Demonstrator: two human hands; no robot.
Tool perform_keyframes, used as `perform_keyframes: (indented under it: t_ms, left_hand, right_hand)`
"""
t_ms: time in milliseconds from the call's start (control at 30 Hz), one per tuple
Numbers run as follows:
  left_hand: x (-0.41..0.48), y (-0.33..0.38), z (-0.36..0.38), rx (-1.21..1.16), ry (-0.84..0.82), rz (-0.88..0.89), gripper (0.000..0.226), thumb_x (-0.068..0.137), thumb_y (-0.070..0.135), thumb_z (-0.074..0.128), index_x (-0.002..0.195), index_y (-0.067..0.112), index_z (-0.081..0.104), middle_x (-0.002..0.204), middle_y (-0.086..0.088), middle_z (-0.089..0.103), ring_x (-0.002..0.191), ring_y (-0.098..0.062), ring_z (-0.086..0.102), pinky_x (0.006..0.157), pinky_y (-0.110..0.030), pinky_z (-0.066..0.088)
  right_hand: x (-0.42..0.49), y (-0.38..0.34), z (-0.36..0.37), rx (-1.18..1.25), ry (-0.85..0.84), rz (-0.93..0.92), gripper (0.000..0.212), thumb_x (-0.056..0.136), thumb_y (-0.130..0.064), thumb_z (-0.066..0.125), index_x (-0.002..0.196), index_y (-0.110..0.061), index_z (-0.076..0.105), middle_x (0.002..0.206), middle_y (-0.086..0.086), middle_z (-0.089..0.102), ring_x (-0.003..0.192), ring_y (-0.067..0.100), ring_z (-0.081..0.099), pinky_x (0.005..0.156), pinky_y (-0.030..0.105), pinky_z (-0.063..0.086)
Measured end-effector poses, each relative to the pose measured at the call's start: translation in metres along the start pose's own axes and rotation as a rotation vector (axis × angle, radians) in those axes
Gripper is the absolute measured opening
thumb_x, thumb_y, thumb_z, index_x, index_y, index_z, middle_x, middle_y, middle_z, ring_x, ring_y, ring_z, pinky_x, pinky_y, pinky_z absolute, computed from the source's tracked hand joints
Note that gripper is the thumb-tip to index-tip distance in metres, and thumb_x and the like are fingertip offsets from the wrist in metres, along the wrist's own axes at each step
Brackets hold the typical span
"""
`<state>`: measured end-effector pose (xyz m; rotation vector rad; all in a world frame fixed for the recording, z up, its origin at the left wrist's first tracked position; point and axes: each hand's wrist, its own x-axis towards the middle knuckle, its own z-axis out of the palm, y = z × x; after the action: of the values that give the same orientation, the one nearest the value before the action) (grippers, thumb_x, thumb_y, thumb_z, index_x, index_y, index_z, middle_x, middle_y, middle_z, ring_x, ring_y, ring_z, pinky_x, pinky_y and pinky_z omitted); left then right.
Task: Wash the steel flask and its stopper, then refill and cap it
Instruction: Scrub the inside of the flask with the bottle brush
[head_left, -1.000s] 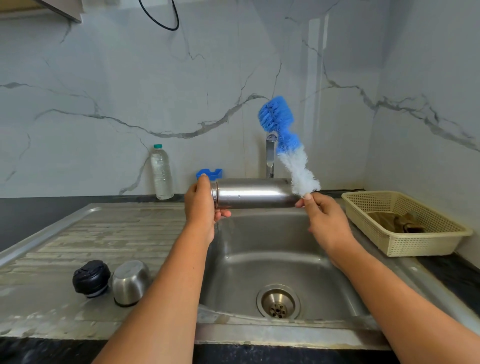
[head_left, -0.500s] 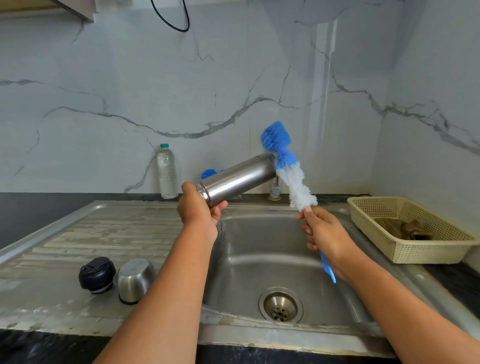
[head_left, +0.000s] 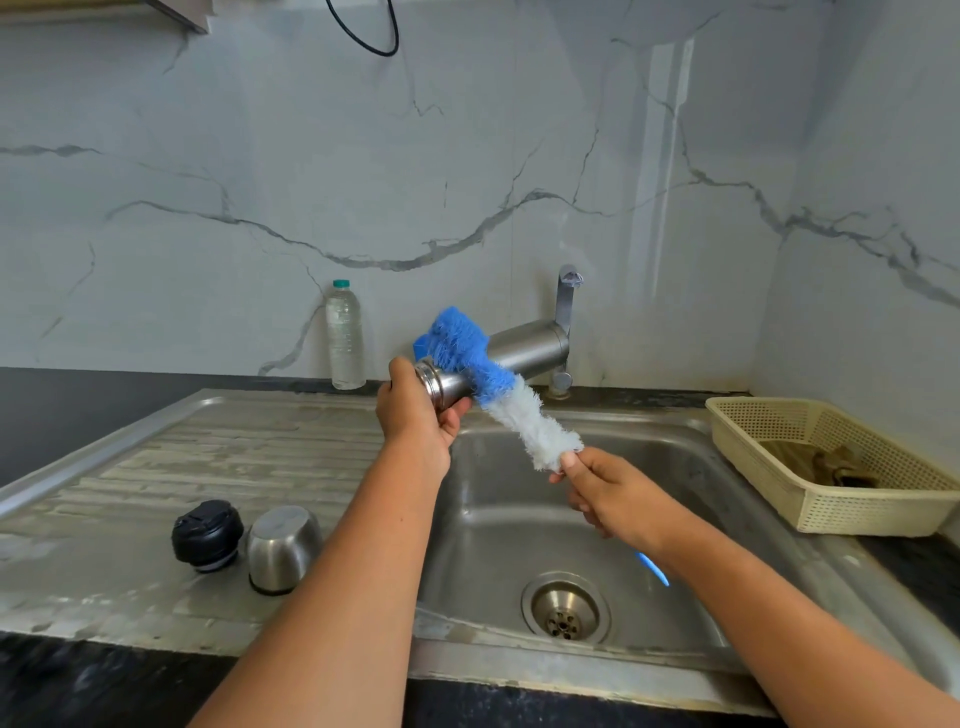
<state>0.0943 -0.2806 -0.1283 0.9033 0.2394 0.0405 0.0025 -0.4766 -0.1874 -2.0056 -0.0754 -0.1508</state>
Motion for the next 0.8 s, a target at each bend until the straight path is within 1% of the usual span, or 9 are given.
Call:
perform_keyframes:
  t_ms: [100,167,300,367,433,533,600,667,800]
  left_hand:
    - [0.001,0.002,-0.002,-0.039,0.034,0.032,0.042,0.097,0.041,0.047,0.125,0.014,0.062,0.11,-0.01,0.074,0.062,-0.025,0.077,0.041,-0.018,0.04]
    - [0.001,0.004,-0.003,-0.059,0.065,0.064,0.041,0.096,0.039,0.046,0.124,0.014,0.062,0.101,-0.008,0.074,0.062,-0.026,0.076,0.041,-0.02,0.038]
    - [-0.007,0.003,0.001,-0.02,0.081,0.139,0.027,0.098,0.037,0.044,0.109,0.016,0.058,0.091,-0.007,0.072,0.054,-0.023,0.072,0.045,-0.021,0.039]
    - [-0.01,0.001,0.003,0.018,0.076,0.166,0.024,0.098,0.036,0.043,0.103,0.017,0.057,0.092,-0.009,0.072,0.05,-0.022,0.068,0.044,-0.021,0.039]
    - [-0.009,0.002,0.003,0.027,0.082,0.192,0.023,0.097,0.036,0.043,0.1,0.017,0.056,0.098,-0.014,0.073,0.051,-0.023,0.066,0.04,-0.02,0.038]
    - [-0.006,0.006,0.001,0.027,0.117,0.255,0.022,0.096,0.034,0.043,0.1,0.017,0.056,0.109,-0.017,0.074,0.059,-0.027,0.068,0.037,-0.019,0.038]
    - [-0.006,0.005,0.0,0.042,0.135,0.293,0.022,0.096,0.035,0.043,0.099,0.016,0.056,0.111,-0.018,0.073,0.071,-0.032,0.073,0.037,-0.019,0.04]
    - [-0.008,0.002,0.001,0.068,0.113,0.312,0.022,0.095,0.036,0.044,0.096,0.018,0.056,0.113,-0.019,0.072,0.085,-0.038,0.076,0.037,-0.02,0.041]
    - [-0.013,-0.002,0.006,0.11,0.074,0.339,0.02,0.096,0.035,0.046,0.095,0.018,0.057,0.11,-0.015,0.072,0.091,-0.043,0.074,0.038,-0.021,0.042]
  right_hand:
    - [-0.003,0.003,-0.003,-0.035,-0.103,0.016,0.033,0.108,-0.045,0.04,0.108,-0.023,0.066,0.069,-0.003,0.042,0.059,0.011,0.033,0.055,0.026,0.031]
    - [-0.006,0.005,-0.007,-0.071,-0.159,0.036,0.035,0.108,-0.046,0.04,0.107,-0.026,0.069,0.067,-0.005,0.041,0.057,0.009,0.033,0.055,0.025,0.032]
    - [-0.002,0.004,-0.003,-0.166,-0.056,0.019,0.037,0.107,-0.047,0.042,0.095,-0.032,0.074,0.064,-0.009,0.044,0.054,0.006,0.038,0.06,0.024,0.036]
    - [0.003,0.001,0.002,-0.215,0.023,0.002,0.035,0.107,-0.045,0.044,0.092,-0.033,0.073,0.068,-0.005,0.048,0.059,0.008,0.043,0.061,0.025,0.039]
    - [0.005,-0.002,0.003,-0.255,0.066,-0.007,0.035,0.107,-0.045,0.045,0.089,-0.034,0.073,0.071,0.0,0.05,0.063,0.012,0.045,0.062,0.027,0.04]
    - [-0.001,-0.003,-0.003,-0.299,0.072,0.023,0.036,0.106,-0.047,0.045,0.087,-0.034,0.072,0.07,0.001,0.049,0.061,0.013,0.044,0.061,0.027,0.041]
    - [-0.004,-0.002,-0.006,-0.303,0.074,0.046,0.036,0.105,-0.048,0.045,0.088,-0.034,0.073,0.071,0.002,0.049,0.061,0.013,0.044,0.062,0.027,0.041]
    - [-0.003,-0.002,-0.002,-0.303,0.083,0.051,0.036,0.106,-0.048,0.045,0.088,-0.033,0.073,0.07,0.002,0.049,0.058,0.012,0.043,0.059,0.026,0.04]
    - [0.004,-0.005,0.007,-0.247,0.133,0.032,0.037,0.105,-0.048,0.047,0.087,-0.03,0.074,0.066,0.001,0.05,0.053,0.011,0.041,0.056,0.025,0.04]
